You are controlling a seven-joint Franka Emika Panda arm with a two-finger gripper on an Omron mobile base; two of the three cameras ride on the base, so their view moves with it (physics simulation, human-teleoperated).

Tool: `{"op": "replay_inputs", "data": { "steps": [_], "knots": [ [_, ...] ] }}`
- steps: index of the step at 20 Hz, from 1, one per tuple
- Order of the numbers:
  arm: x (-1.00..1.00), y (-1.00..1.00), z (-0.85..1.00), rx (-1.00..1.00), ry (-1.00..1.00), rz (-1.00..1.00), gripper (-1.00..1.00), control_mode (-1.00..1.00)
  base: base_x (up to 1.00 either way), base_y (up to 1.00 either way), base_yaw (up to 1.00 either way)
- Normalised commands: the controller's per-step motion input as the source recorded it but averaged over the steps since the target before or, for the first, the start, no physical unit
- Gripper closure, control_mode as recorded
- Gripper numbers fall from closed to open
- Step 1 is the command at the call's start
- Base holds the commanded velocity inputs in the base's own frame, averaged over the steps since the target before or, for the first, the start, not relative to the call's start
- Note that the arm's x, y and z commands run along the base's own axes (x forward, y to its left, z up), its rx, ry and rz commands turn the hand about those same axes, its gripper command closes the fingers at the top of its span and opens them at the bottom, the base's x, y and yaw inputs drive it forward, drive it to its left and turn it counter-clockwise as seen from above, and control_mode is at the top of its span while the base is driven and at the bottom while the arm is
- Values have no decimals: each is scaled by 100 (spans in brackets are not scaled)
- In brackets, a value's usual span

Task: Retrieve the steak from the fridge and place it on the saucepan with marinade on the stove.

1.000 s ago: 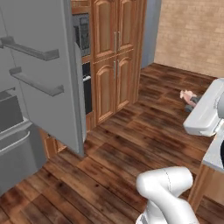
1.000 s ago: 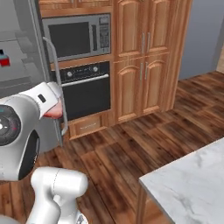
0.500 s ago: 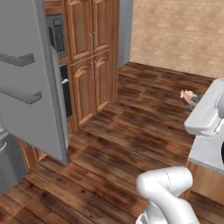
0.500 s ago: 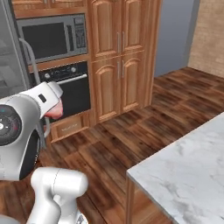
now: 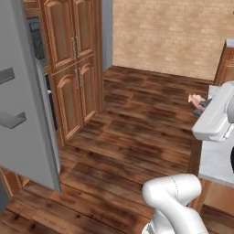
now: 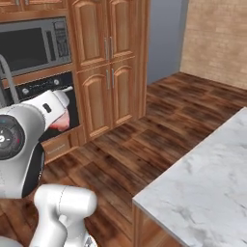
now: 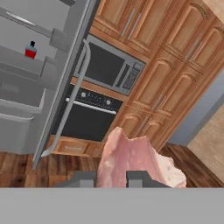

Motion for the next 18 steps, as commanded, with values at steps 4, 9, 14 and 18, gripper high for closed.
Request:
{"op": "replay_inputs", "data": {
  "steps": [4,9,14,18],
  "knots": [
    [0,0,0,0,0,0,100,100,100,13,-22],
    [0,0,0,0,0,0,100,100,100,16,-20],
    [0,0,0,0,0,0,100,100,100,33,-22],
    [0,0,0,0,0,0,100,100,81,53,-29]
  ]
}}
